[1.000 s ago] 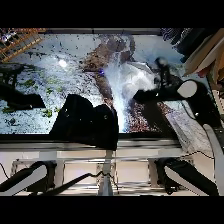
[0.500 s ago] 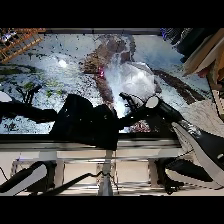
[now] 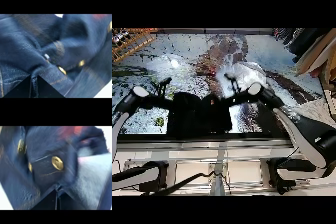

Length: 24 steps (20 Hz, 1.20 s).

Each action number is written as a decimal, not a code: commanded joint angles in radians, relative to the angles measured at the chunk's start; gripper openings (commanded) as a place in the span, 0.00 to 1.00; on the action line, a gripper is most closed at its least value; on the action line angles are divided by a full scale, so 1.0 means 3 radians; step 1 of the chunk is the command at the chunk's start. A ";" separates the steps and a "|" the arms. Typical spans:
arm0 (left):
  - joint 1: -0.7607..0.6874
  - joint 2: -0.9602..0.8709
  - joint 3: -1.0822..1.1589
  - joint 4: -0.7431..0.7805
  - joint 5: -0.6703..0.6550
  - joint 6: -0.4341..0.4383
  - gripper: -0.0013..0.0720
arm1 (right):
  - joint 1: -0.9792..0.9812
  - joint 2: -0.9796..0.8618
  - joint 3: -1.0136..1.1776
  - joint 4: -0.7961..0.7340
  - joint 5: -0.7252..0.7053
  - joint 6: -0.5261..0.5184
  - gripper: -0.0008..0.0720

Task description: Fold the clothes and pants, and hang the long-sleeved shirts on hangers.

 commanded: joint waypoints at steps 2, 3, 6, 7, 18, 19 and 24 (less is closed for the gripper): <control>-0.0047 -0.0280 0.0932 -0.0019 0.0380 -0.0051 0.04 | -0.0374 -0.0085 0.0656 -0.0366 -0.1297 0.0324 0.06; -0.0023 -0.0375 0.1203 -0.0018 0.0376 -0.0135 0.04 | -0.0437 -0.0100 0.0712 -0.0366 -0.1392 0.0309 0.08; 0.0024 -0.0572 0.1602 -0.0014 0.0276 -0.0289 0.68 | -0.0643 -0.0089 0.0725 -0.0473 -0.0912 0.0247 0.96; 0.0048 -0.0580 0.1598 0.0095 0.0122 -0.0407 0.85 | -0.0743 -0.0092 0.0722 -0.0526 -0.0516 0.0289 0.96; 0.0155 -0.0448 0.0402 0.0697 -0.0282 -0.0450 0.85 | -0.1147 -0.0128 0.0018 -0.0426 0.0329 -0.0315 0.83; 0.0155 -0.0448 0.0366 0.0596 -0.0178 -0.0385 0.85 | -0.1148 -0.0165 0.0024 -0.0379 0.0271 -0.0362 0.83; 0.0100 -0.0524 0.0364 0.0507 0.0039 -0.0289 0.85 | -0.1054 -0.0538 0.0122 -0.0064 0.0247 -0.0666 0.80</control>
